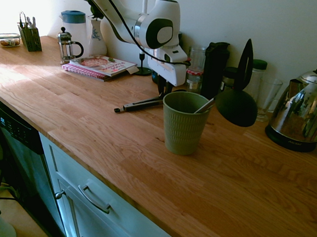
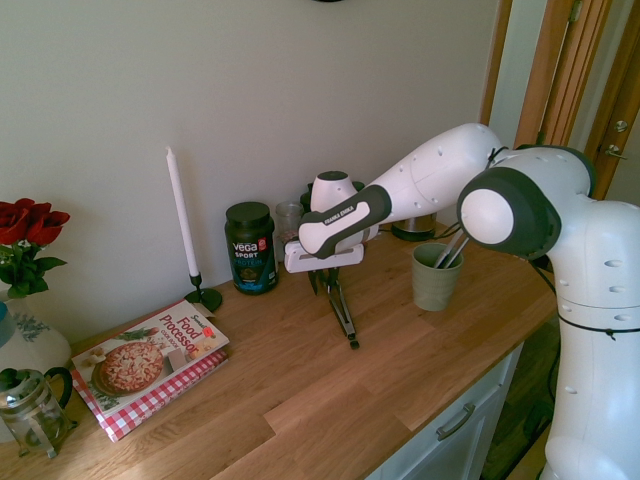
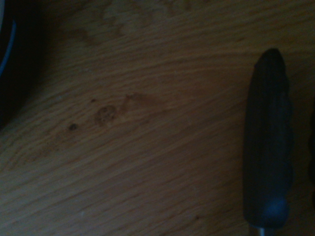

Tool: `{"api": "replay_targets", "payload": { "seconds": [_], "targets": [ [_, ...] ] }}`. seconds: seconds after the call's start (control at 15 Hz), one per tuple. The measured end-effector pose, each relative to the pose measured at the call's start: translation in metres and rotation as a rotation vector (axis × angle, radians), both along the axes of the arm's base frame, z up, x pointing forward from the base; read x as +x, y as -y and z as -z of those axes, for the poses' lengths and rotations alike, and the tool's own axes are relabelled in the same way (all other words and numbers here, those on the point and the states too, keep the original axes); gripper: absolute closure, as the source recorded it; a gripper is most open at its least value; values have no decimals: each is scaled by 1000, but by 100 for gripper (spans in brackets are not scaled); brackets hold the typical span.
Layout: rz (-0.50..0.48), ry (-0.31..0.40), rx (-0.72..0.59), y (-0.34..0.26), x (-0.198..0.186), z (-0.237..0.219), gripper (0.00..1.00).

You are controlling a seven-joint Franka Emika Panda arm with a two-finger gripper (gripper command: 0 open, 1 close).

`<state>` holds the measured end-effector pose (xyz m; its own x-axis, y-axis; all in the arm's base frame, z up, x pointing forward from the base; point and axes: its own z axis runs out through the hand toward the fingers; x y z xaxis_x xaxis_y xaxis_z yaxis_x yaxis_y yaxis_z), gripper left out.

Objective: Put the tongs back in the holder

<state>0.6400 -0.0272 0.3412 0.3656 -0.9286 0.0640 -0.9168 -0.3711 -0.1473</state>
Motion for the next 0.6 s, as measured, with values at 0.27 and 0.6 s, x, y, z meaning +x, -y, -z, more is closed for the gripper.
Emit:
{"api": "replay_targets", "payload": {
  "seconds": [0.27,0.6],
  "targets": [
    [-1,-6,-1,0,-2,3,100],
    [0,9,-2,1,-2,-4,100]
  ]
}}
